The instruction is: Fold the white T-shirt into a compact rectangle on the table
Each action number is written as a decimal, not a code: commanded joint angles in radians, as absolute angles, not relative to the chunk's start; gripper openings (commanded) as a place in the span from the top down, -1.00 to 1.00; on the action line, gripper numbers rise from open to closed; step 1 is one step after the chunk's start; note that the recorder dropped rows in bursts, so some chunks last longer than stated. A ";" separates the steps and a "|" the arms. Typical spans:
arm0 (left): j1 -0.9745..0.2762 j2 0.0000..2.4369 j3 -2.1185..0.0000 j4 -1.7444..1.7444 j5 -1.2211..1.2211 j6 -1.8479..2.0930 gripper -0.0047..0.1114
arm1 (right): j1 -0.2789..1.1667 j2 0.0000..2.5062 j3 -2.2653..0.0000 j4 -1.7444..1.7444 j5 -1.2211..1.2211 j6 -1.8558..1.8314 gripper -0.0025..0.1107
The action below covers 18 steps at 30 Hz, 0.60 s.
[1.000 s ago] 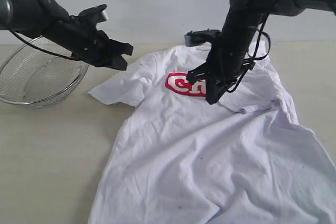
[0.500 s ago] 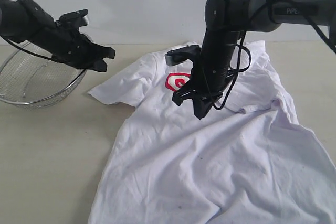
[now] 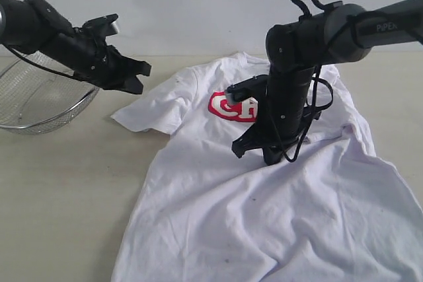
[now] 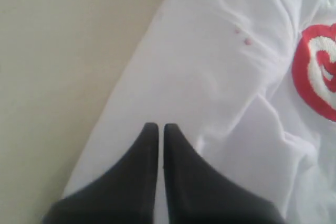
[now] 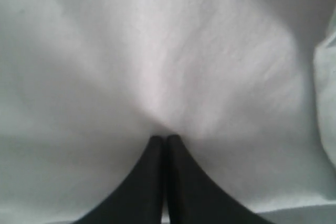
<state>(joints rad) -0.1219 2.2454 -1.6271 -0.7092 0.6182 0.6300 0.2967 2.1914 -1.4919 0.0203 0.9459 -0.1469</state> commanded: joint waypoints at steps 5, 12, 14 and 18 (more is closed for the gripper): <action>-0.148 2.235 -1.653 -0.703 0.857 0.616 0.84 | 0.287 2.246 -1.428 -0.151 1.024 -0.091 0.96; -0.161 2.233 -1.653 -0.680 1.035 0.636 0.30 | 0.216 2.246 -1.428 -0.151 1.013 -0.084 0.96; -0.161 2.227 -1.653 -0.682 1.047 0.636 0.05 | 0.200 2.246 -1.428 -0.143 1.013 -0.084 0.96; -0.161 2.208 -1.653 -0.648 1.047 0.590 -0.09 | 0.183 2.246 -1.428 -0.139 1.010 -0.086 0.96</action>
<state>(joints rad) -0.1536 2.2329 -1.6451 -0.6726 1.0341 0.6258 0.2227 2.1832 -1.4744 -0.0080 0.9778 -0.0849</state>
